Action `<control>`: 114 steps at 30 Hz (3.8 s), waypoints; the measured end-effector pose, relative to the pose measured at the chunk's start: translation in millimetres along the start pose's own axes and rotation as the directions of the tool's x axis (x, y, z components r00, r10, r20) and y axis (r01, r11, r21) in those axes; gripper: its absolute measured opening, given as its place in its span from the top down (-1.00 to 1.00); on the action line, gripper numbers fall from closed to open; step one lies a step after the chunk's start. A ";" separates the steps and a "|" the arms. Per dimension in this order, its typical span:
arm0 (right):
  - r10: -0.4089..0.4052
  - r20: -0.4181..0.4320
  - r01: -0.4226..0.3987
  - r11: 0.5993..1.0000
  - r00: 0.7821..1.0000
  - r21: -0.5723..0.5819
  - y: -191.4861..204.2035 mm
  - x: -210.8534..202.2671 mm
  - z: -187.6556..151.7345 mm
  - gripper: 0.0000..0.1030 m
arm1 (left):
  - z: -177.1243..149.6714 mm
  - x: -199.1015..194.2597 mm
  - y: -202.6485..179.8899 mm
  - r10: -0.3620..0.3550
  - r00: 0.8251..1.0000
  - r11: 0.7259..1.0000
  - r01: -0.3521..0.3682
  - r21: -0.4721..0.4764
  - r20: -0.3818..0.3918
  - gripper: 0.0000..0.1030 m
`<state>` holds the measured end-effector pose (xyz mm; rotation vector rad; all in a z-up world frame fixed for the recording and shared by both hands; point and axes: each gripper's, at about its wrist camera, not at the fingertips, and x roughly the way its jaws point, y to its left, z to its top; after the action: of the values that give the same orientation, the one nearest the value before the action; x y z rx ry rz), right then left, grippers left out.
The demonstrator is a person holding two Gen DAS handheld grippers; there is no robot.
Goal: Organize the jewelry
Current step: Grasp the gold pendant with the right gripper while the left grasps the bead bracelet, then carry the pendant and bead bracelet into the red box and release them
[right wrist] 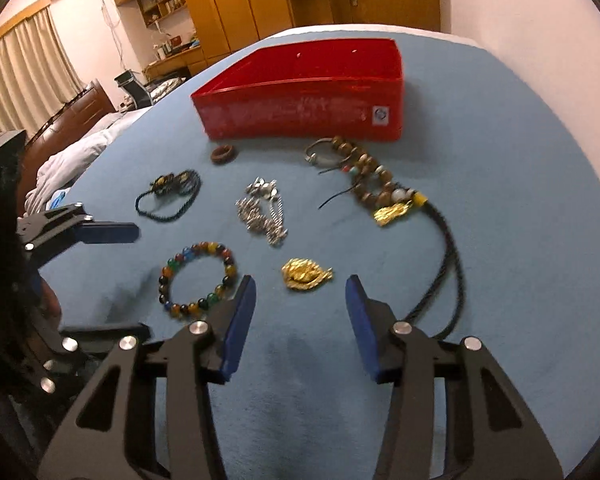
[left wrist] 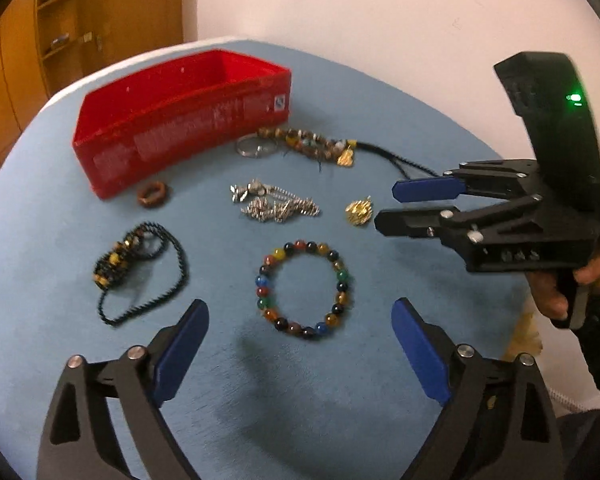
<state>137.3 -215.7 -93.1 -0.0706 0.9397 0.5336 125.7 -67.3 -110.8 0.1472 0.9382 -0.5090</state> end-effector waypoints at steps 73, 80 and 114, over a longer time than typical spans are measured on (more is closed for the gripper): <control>0.029 0.012 -0.029 0.999 1.000 0.030 -20.1 5.3 1.7 0.44 | 4.5 21.6 29.2 0.079 0.996 0.993 -0.082 -0.080 -0.039 0.68; 0.027 0.020 -0.028 0.999 0.999 0.039 -22.1 0.7 2.3 0.44 | 6.5 9.7 33.1 0.009 0.999 0.992 -0.014 -0.123 -0.041 0.86; 0.023 0.084 -0.013 0.993 0.996 -0.115 -11.4 -24.0 142.1 0.44 | 157.3 -87.1 114.8 0.154 0.967 0.986 -0.139 -0.089 0.201 0.86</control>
<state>237.9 -194.8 8.7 -0.1411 0.8265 0.6025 253.8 10.7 40.9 0.0928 0.7348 -0.3444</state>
